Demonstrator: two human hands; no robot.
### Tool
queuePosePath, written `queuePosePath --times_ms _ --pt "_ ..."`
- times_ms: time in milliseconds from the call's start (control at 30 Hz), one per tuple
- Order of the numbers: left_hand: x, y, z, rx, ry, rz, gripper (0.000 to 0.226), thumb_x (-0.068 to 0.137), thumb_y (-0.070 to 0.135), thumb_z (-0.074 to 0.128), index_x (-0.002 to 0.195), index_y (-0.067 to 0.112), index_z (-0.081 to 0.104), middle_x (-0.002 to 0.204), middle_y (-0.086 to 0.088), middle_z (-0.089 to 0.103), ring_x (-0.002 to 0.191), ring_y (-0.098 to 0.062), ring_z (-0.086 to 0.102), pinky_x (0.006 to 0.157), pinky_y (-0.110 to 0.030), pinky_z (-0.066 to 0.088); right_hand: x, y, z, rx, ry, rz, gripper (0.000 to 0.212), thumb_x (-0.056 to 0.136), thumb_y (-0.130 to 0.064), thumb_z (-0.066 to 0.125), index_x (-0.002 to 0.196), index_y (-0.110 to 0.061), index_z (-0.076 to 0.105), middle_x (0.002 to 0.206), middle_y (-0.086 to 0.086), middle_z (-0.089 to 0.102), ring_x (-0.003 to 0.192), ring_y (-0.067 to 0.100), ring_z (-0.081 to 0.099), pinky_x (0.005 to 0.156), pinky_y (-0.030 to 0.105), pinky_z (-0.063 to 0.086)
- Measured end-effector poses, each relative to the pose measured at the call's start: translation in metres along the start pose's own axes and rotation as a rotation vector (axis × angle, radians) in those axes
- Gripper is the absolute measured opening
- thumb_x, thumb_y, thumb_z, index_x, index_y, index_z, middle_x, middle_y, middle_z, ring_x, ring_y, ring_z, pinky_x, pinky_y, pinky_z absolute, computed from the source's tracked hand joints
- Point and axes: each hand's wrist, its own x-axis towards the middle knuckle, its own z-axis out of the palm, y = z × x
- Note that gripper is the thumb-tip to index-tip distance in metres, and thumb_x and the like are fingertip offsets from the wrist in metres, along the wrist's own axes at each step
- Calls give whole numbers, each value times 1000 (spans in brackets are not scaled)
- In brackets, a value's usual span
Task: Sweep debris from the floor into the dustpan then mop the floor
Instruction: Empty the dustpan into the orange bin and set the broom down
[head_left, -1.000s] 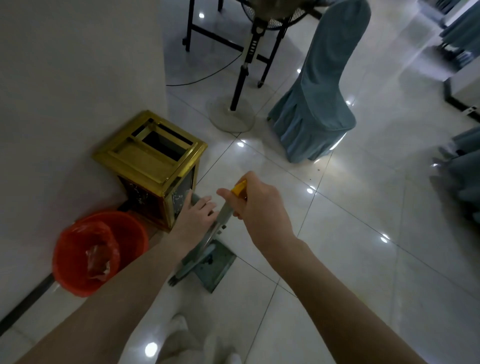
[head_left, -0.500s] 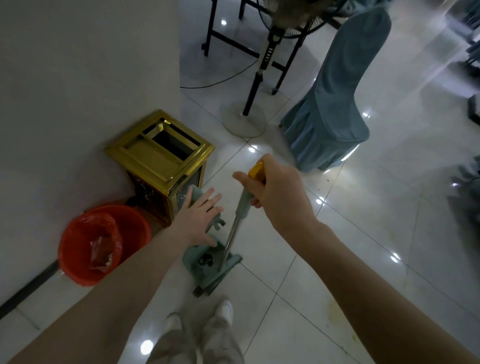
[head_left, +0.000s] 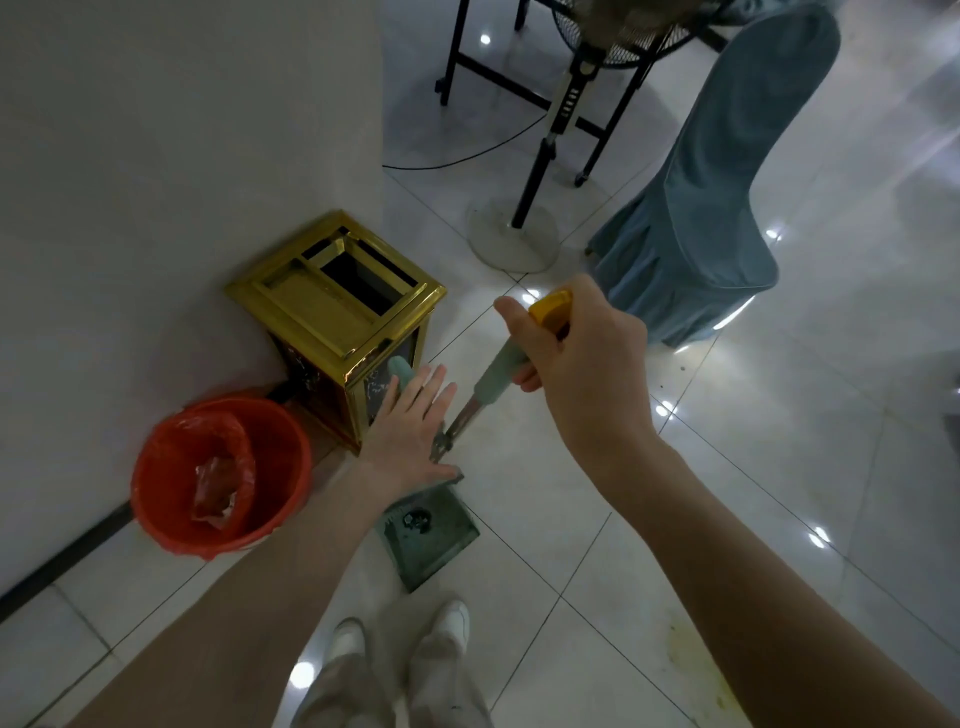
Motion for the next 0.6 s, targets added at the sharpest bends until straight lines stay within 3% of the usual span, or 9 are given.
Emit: queuePosePath --times_ms 133,267,433,600 --pt "3 2 0 11 -5 -1 123 67 83 49 147 16 -16 161 -5 -12 147 -23 -18 113 -47 -14 2 -7 2 -28 -12 -42 37 86 -46 57 94 -11 52 80 9 65 68 21 69 65 37 60" --pt "6 -6 -6 -13 -17 -9 120 66 75 59 148 17 -6 161 -6 -10 147 -24 -17 115 -46 -14 -1 -11 1 -64 -43 -67 48 84 -51 52 100 -5 55 83 11 65 71 24 69 67 39 59" --pt "9 -10 -6 -7 -24 -68 125 63 77 63 149 18 -5 160 -7 -14 146 -26 -19 112 -47 -15 -8 -14 -4 -91 -13 -86 33 87 -43 60 95 -13 50 82 7 63 70 22 69 66 37 60" --pt "10 -4 -2 -5 -21 -55 125 59 81 61 148 16 2 160 -7 -13 147 -25 -17 113 -48 -13 -4 -26 -6 -102 -27 -63 33 88 -47 58 96 -17 46 86 6 64 76 22 68 71 38 59"
